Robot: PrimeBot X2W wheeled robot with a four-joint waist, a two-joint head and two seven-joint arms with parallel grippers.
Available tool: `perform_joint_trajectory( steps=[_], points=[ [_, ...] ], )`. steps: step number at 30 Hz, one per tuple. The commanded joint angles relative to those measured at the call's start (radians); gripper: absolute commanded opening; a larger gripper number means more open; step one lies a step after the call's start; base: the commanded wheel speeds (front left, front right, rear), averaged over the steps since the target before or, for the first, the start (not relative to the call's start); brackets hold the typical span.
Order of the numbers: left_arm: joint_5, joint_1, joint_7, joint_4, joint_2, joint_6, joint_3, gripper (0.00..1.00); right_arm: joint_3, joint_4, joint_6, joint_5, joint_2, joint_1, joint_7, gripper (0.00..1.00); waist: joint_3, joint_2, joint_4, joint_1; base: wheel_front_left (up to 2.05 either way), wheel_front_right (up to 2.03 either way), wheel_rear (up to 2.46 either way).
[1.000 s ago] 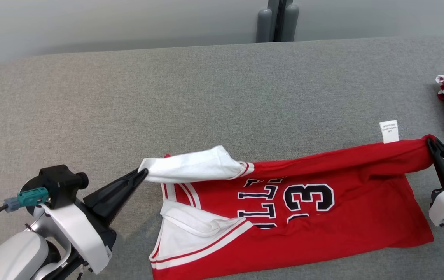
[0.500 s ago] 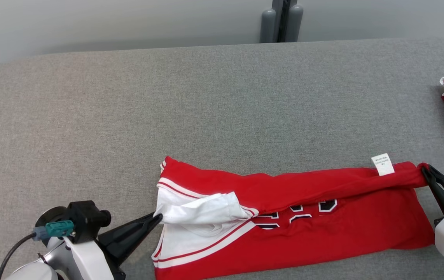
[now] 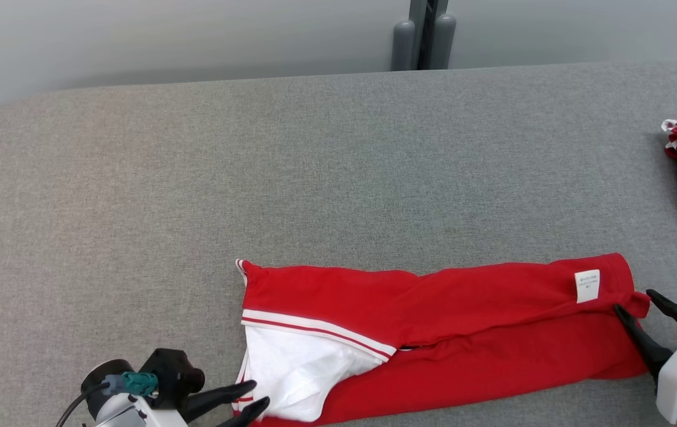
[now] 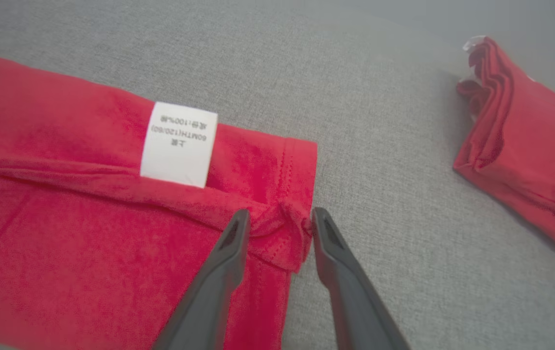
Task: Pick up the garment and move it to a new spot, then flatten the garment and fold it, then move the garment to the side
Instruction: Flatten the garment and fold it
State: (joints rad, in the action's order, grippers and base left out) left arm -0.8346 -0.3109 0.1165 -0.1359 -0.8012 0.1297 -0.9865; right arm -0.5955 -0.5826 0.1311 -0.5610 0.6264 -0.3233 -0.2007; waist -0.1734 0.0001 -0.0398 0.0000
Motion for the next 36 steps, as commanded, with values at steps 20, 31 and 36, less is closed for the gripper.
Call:
perform_joint_trajectory(
  steps=[20,31,36],
  points=[
    [-0.033,-0.020,-0.309,0.110,0.165,-0.239,0.227,1.00,0.244,0.141,-0.001,-0.083,0.020,-0.005,-0.062,1.00,0.059,-0.0001,0.023,0.0000,0.00,0.00,0.00],
    [0.096,0.145,-0.381,0.178,0.445,-0.269,0.617,1.00,0.575,0.396,0.000,0.220,-0.252,0.176,-0.064,1.00,0.088,-0.0001,0.013,0.0000,0.00,0.00,0.00],
    [0.267,0.238,-0.381,0.199,0.557,-0.180,0.744,1.00,0.617,0.469,-0.001,0.309,-0.340,0.249,-0.064,1.00,0.091,-0.0001,0.010,0.0000,0.00,0.00,0.00]
  ],
)
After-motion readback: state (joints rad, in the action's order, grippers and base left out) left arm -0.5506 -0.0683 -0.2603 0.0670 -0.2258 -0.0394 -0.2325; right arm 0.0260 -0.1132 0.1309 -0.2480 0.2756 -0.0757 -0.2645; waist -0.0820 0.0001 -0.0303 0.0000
